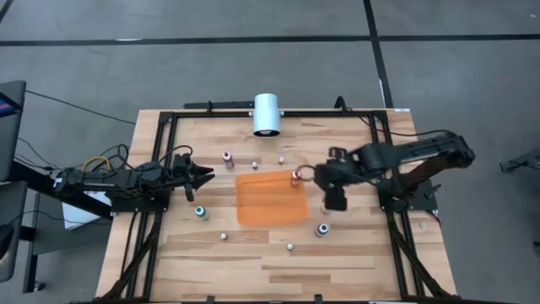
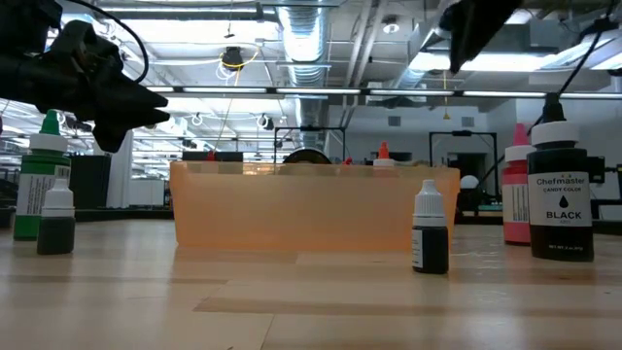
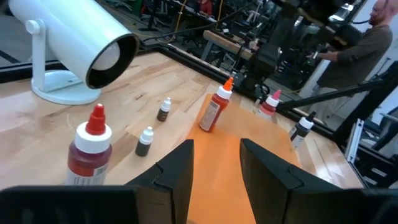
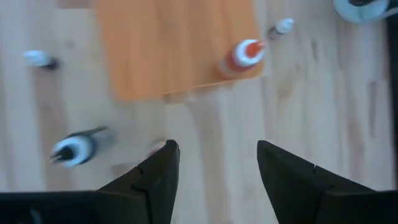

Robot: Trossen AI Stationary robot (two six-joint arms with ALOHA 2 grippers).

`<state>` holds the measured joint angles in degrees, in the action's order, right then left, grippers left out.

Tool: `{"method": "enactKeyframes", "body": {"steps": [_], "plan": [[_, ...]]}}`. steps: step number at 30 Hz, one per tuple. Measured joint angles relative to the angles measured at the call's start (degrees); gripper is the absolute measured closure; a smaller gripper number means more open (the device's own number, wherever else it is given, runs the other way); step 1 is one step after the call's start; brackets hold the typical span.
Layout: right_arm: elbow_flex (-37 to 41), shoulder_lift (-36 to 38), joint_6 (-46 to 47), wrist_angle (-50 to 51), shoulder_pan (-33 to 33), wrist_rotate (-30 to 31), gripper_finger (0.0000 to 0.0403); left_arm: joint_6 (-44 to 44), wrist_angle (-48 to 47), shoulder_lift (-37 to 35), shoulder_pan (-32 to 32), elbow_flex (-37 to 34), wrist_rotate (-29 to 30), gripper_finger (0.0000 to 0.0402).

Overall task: Pick & Place food coloring
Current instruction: Put the large pink food coloring bottle into the orange container

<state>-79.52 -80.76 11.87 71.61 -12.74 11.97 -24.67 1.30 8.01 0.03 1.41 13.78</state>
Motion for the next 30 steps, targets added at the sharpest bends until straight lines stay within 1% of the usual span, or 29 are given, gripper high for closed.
{"method": "enactKeyframes", "body": {"steps": [8,11,13,17,22,30], "plan": [[6.8,8.2,14.0,-0.1,-13.9,0.4,0.0203,0.0,-0.1,0.0,0.0,0.0,0.0,0.0280],[8.5,9.8,17.9,-0.2,-17.9,5.2,0.0205,0.0,-0.1,0.0,0.0,0.0,0.0,0.0280],[9.4,10.5,18.7,-0.2,-19.8,7.9,0.0205,0.0,-0.1,0.0,0.0,0.0,0.0,0.0280],[10.5,10.0,18.3,-0.2,-21.5,9.0,0.0203,0.0,-0.1,0.0,0.0,0.0,-0.1,0.0280],[10.5,7.6,16.3,-0.2,-21.2,9.4,0.0202,0.0,-0.1,0.0,0.0,0.0,-0.1,0.0280],[10.5,0.3,16.2,-1.4,-19.3,12.4,0.0208,0.0,-0.1,0.0,0.0,0.0,0.0,0.0280]]}}
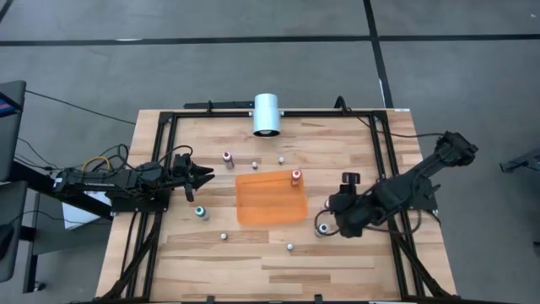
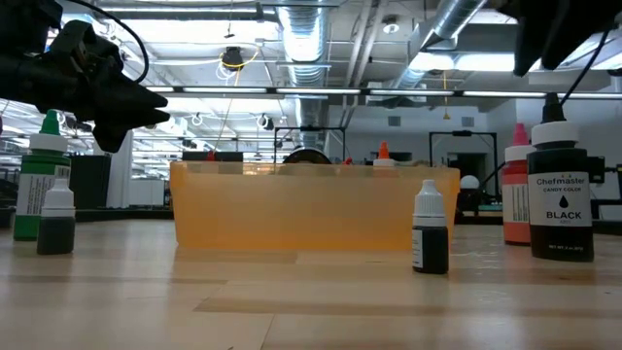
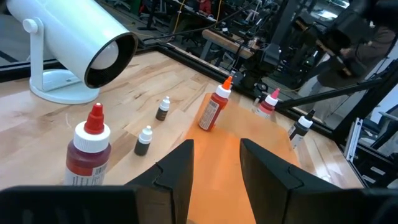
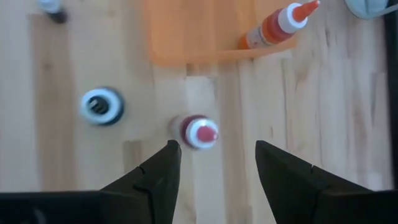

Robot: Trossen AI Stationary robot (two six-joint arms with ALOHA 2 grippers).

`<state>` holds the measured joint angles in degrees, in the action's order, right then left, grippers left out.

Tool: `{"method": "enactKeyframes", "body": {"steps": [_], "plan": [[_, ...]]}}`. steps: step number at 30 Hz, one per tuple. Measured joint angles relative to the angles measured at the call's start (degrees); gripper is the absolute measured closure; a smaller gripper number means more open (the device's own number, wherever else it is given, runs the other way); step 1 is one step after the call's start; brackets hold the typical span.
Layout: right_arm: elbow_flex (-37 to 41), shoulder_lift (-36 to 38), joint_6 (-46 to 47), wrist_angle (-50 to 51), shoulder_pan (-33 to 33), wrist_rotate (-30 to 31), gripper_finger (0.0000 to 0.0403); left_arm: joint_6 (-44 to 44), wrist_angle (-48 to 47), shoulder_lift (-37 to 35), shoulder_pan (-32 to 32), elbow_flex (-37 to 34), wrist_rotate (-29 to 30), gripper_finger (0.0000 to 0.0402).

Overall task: Pick & Place food coloring
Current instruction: Put the large pink food coloring bottle into the orange container

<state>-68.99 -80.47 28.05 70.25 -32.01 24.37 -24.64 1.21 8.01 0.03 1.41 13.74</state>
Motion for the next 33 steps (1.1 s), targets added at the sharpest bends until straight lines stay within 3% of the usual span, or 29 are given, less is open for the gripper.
{"method": "enactKeyframes", "body": {"steps": [4,11,18,25,33], "plan": [[0.0,-3.3,0.0,-0.7,1.3,3.1,0.0211,0.0,0.0,0.0,0.0,0.0,0.0,0.0280],[0.0,-4.7,2.7,-2.3,2.4,1.8,0.0225,0.0,-0.2,0.0,0.0,0.0,-1.5,0.0280],[0.0,-1.5,7.2,-2.6,1.6,-5.3,0.0250,0.0,-0.2,0.0,0.0,0.0,-1.5,0.0280],[0.1,0.9,11.0,-0.2,2.2,-6.0,0.0281,0.0,-0.2,0.0,0.0,0.0,-1.5,0.0280],[10.1,9.5,18.2,-4.6,3.7,-6.7,0.0307,0.0,-0.2,0.0,0.0,0.0,-1.7,0.0280]]}}
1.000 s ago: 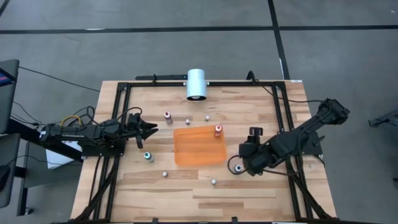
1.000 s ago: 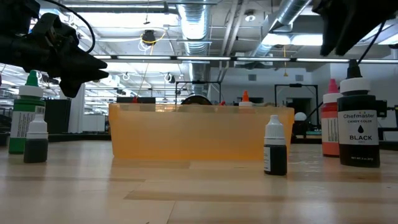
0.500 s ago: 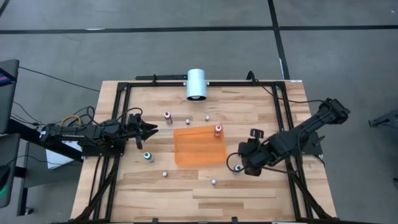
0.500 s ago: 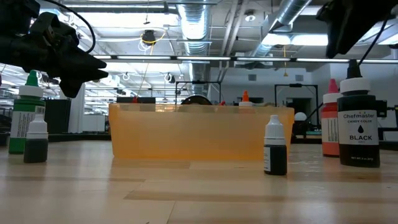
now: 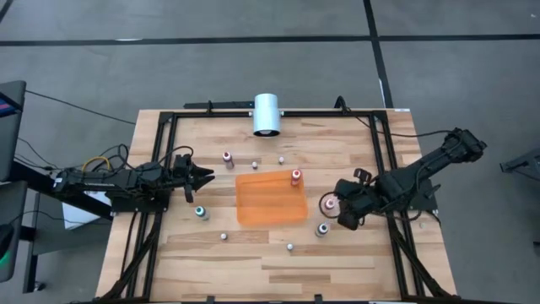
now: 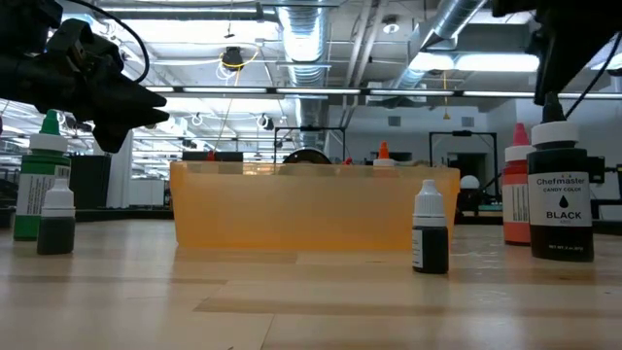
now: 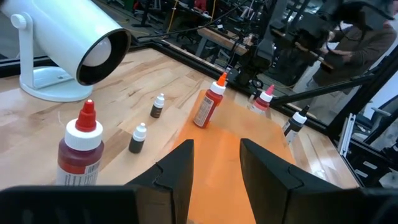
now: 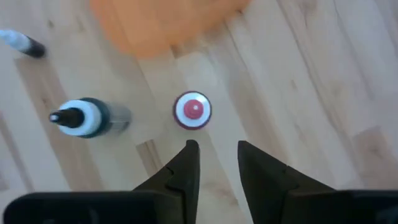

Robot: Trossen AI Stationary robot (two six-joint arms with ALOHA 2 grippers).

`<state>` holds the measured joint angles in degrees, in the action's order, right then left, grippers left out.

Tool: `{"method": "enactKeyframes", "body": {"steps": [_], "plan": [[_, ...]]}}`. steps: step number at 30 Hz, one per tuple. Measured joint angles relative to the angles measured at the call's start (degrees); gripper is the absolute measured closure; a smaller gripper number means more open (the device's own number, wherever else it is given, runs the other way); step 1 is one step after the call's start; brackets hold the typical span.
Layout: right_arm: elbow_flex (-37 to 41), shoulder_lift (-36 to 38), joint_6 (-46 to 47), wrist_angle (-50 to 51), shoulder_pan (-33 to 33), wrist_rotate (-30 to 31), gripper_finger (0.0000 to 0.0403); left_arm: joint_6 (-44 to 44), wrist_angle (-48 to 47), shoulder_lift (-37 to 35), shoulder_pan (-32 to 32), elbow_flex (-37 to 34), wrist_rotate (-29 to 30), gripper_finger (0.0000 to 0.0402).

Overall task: Pick & Place food coloring
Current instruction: Put the large pink food coloring bottle into the orange container

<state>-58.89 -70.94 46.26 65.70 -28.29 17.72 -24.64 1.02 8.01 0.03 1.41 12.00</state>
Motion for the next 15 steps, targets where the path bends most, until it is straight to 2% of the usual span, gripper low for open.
{"method": "enactKeyframes", "body": {"steps": [8,15], "plan": [[7.5,9.3,0.9,-11.6,0.0,-1.1,0.0312,0.0,0.0,0.0,0.0,0.0,-0.2,0.0280],[10.2,9.7,-4.3,-18.0,-1.2,-1.4,0.0312,0.0,0.0,0.0,0.0,0.0,-0.2,0.0280]]}}
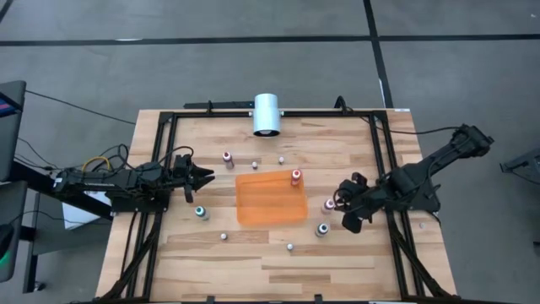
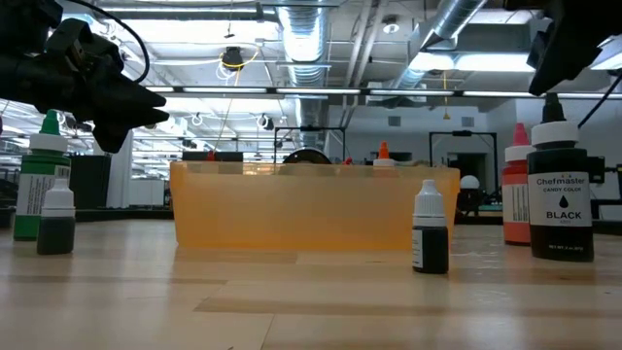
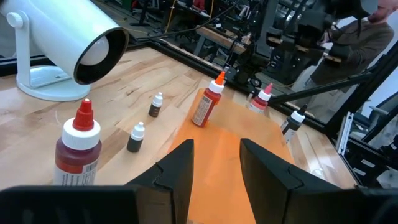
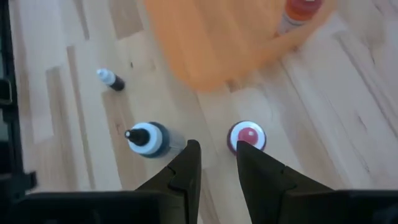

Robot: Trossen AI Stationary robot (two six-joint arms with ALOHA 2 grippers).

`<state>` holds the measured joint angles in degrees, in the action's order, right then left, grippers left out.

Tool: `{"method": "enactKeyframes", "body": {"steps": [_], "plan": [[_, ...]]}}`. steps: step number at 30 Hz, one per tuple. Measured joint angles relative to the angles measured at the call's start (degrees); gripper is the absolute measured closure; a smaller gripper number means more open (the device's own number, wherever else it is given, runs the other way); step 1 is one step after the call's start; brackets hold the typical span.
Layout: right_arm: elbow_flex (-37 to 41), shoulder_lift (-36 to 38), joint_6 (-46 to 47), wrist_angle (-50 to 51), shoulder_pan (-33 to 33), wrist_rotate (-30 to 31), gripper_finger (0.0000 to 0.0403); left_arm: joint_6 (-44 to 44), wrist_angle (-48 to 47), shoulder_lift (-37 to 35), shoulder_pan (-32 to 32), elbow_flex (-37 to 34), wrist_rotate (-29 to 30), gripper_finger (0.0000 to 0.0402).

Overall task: Pick & Place food coloring
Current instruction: Put the large pink food coloring bottle into the orange container

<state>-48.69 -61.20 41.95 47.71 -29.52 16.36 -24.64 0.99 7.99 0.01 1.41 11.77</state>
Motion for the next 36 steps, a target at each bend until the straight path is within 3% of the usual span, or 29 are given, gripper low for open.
{"method": "enactKeyframes", "body": {"steps": [9,18,32,36], "plan": [[0.1,-4.4,-7.3,0.2,0.8,0.0,0.0311,0.0,0.0,0.0,0.0,0.0,0.0,0.0280],[0.1,-8.5,-7.9,4.1,1.9,0.1,0.0311,0.0,0.0,0.0,0.0,0.0,0.0,0.0280],[0.1,-8.4,-8.1,4.1,5.3,0.0,0.0311,0.0,0.0,0.0,0.0,0.0,0.1,0.0280],[0.1,-8.4,-10.7,2.2,5.4,-3.0,0.0311,0.0,0.0,0.0,0.0,0.0,0.1,0.0280]]}}
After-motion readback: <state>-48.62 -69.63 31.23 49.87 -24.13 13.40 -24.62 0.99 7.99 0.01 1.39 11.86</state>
